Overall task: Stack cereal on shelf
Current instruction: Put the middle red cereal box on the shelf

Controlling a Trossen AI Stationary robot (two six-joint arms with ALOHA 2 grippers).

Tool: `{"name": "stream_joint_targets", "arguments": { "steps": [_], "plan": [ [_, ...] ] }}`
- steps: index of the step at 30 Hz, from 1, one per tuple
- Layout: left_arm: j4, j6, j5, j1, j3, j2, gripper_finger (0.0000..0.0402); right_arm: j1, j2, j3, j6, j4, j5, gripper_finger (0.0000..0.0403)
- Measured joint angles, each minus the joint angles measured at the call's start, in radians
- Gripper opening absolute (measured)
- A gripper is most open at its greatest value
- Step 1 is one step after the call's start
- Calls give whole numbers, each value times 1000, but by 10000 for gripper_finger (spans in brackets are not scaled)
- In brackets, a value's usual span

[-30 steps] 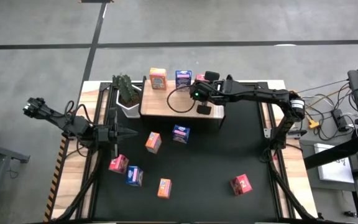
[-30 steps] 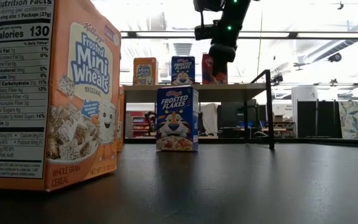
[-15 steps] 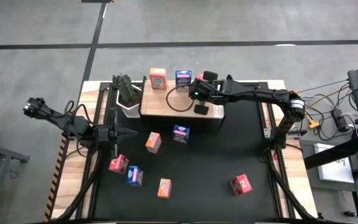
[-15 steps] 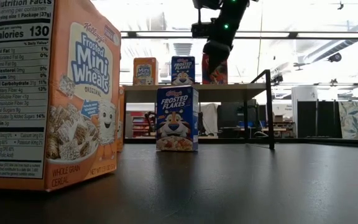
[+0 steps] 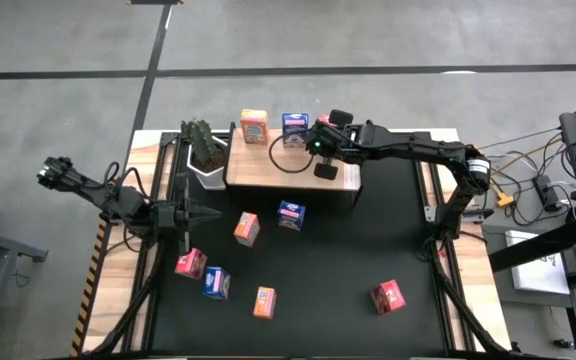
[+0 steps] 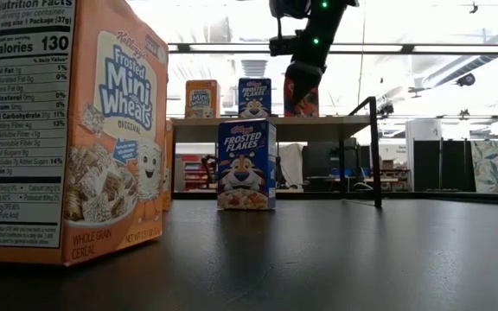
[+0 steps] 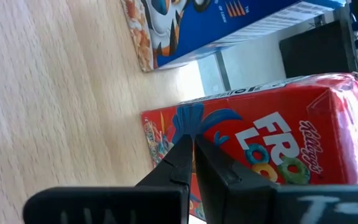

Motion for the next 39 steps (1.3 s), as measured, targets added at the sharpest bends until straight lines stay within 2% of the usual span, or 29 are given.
{"name": "stream_joint_targets", "arguments": {
  "steps": [16, 22, 33, 39],
  "plan": [
    [0, -1, 0, 0, 0, 0, 0, -15, -1, 0, 11, -1, -1, 9],
    [0, -5, 0, 0, 0, 0, 0, 16, -43, 10, 19, 4, -3, 9],
    [0, -5, 0, 0, 0, 0, 0, 7, -84, 14, -30, 244, -39, 9],
    [0, -4, 0, 0, 0, 0, 0, -51, -74, 14, -12, 260, -80, 9]
  ]
}}
